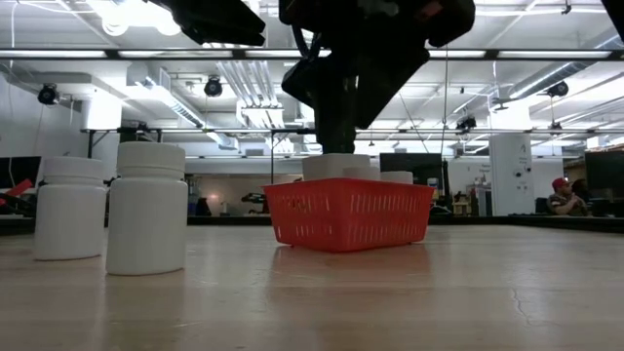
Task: Pick and place pill bottles into a basket
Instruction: Put the white pill bottle into the red bin
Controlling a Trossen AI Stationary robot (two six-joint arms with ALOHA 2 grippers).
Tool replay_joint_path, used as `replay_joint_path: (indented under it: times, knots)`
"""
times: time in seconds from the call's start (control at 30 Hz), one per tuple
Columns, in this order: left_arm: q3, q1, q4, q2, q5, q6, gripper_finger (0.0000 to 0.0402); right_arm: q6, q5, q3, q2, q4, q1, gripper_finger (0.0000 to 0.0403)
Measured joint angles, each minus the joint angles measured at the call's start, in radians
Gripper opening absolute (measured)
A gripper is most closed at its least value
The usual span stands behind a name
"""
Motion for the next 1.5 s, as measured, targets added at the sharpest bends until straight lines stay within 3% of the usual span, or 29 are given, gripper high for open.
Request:
replay_joint_path:
  times: [1.0, 1.5]
  knots:
    - [0.0, 0.0, 0.001, 0.0, 0.0, 0.0, 0.0258, 0.045, 0.141, -0.066, 0.001, -0.005, 0.029, 0.0224]
    - [0.0, 0.0, 0.001, 0.0, 0.0, 0.0, 0.0258, 0.051, 0.143, -0.065, 0.001, -0.008, 0.03, 0.0224]
